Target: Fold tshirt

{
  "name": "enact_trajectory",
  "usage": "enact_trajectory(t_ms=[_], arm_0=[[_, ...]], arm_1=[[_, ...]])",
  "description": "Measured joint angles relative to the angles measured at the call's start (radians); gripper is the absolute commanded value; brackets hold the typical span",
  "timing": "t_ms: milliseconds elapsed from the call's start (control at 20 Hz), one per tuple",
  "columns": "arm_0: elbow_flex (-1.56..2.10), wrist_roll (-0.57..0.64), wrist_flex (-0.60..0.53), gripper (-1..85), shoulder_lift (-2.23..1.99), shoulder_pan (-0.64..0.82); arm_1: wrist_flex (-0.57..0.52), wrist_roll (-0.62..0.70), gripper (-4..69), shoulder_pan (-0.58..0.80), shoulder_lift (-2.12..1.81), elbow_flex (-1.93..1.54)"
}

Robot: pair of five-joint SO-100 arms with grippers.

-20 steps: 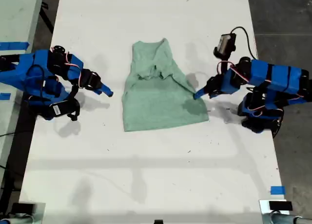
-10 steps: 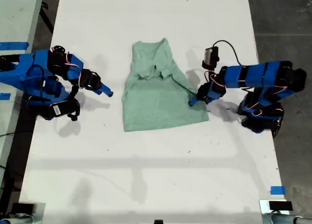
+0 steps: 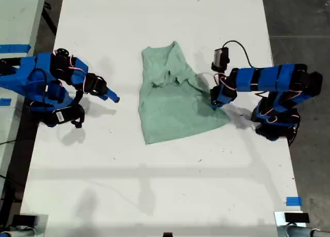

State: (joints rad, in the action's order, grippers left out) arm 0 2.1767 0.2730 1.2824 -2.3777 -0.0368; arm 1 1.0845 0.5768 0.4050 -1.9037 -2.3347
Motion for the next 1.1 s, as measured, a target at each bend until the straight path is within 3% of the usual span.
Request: enact_trajectory(t_ms=[150,300,550,750,800,850,1000,1100], arm_0=[[0.0,0.0,0.0,15.1,0.0,0.0],[0.0,0.0,0.0,15.1,0.0,0.0],[0.0,0.0,0.0,15.0,0.0,0.0],[0.0,-0.003,0.0,14.9,0.0,-0.005],[0.0,-0.006,0.0,15.0,0.0,-0.005],[0.0,-0.006,0.0,15.0,0.0,-0.005],[0.0,-0.012,0.0,15.0,0.0,-0.011],[0.0,-0.014,0.0,15.0,0.0,-0.014]], arm_1=[[0.144,-0.041,-2.0,-0.051,0.0,0.158],[0.218,-0.094,-2.0,-0.106,0.006,0.307],[0.218,-0.201,-2.1,-0.17,0.206,0.511],[0.044,-0.287,0.3,-0.181,0.337,0.541],[-0.009,-0.291,6.1,-0.181,0.37,0.541],[-0.055,-0.291,18.4,-0.181,0.405,0.541],[-0.179,-0.288,31.6,-0.181,0.494,0.54],[-0.146,-0.288,41.4,-0.181,0.595,0.614]])
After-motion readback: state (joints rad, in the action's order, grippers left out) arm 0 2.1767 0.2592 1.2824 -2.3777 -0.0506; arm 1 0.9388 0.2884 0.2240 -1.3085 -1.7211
